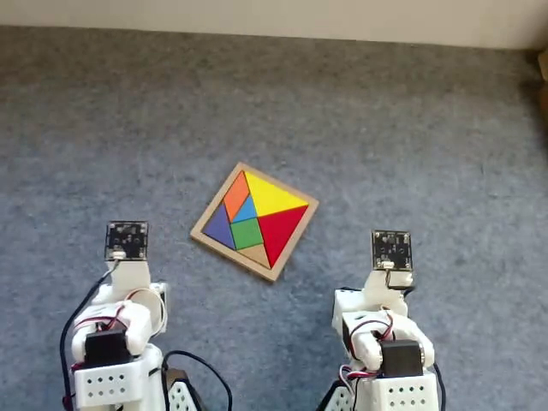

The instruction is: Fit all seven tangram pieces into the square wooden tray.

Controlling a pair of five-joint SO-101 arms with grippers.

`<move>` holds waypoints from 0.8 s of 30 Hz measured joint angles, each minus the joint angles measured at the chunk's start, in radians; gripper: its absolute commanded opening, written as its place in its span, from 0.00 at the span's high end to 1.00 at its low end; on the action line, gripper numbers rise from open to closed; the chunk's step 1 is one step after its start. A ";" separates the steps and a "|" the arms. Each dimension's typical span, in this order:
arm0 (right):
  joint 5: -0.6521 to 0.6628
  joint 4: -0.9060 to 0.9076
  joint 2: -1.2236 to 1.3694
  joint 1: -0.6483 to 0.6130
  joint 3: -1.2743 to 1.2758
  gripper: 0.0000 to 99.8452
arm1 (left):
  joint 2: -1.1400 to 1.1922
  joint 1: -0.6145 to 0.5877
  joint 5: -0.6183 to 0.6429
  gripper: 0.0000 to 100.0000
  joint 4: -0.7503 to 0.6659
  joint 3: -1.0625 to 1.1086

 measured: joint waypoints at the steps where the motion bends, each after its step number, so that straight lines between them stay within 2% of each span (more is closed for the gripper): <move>1: 0.000 0.000 0.000 0.000 0.000 0.99 | 0.000 -0.012 0.000 0.86 0.003 0.000; 6: 0.000 0.000 0.000 0.000 0.000 0.99 | 0.000 -0.072 0.000 0.86 0.005 0.000; 18: 0.000 0.000 0.000 0.000 0.000 0.99 | 0.000 -0.081 0.000 0.86 0.005 0.000; 24: 0.000 0.000 0.000 0.000 0.000 0.99 | 0.000 0.080 0.000 0.86 0.005 0.000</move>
